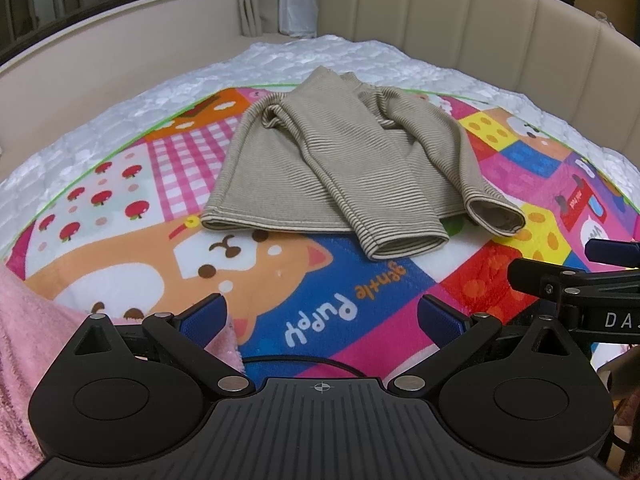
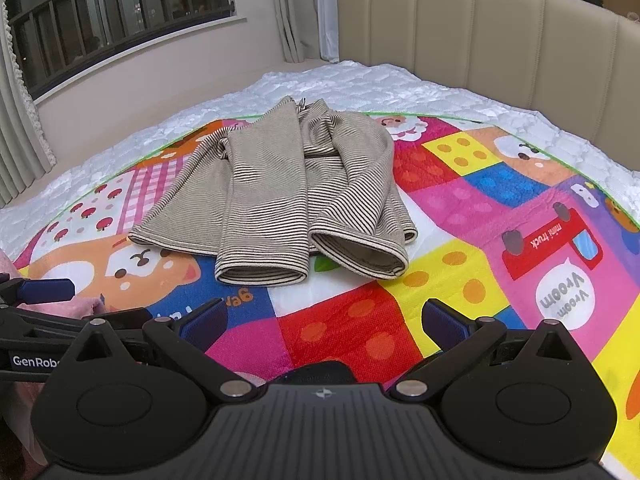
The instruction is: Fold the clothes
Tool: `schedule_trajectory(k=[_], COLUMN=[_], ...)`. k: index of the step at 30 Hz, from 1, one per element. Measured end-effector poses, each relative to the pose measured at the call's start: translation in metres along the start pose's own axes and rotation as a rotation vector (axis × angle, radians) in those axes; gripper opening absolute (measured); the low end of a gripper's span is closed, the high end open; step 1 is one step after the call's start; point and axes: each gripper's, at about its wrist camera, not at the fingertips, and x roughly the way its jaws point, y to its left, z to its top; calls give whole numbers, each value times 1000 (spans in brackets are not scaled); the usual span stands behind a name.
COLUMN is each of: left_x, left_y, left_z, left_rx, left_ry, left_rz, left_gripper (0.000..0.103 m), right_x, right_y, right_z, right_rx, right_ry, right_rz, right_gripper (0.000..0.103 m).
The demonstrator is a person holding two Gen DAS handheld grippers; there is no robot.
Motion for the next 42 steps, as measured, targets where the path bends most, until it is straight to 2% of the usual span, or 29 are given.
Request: schedule_trajectory(k=[32, 42], left_x=[1, 4], left_y=[1, 2], left_z=[0, 12], left_rx=[1, 36], left_ry=[1, -33], left_rz=[-6, -38], left_gripper=[103, 103], right_x=[0, 7], right_y=[0, -3], right_z=[0, 2], right_rx=[3, 15], right_ry=[-1, 20], right_rz=[-6, -24], right_gripper=[103, 103])
